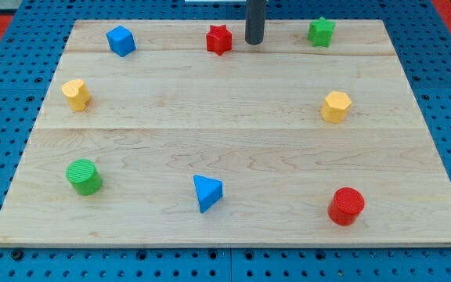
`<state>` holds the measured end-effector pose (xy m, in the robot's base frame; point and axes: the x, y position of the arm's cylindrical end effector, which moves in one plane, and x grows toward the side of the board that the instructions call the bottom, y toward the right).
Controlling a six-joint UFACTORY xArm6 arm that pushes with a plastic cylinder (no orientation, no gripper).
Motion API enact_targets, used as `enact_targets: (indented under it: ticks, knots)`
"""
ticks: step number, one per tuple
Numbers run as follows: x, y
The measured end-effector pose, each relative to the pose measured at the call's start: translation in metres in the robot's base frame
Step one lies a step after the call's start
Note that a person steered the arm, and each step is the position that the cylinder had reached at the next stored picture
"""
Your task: Push the red star to bottom right of the board
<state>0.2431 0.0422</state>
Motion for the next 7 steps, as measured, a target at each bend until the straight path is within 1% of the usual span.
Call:
enact_targets:
  ticks: [1,2,4,5,6,7]
  knots:
    - [-0.018,-0.075]
    - [-0.026,-0.111]
    - [0.012,-0.116]
    - [0.026,-0.090]
    - [0.050,-0.067]
    - [0.056,-0.130]
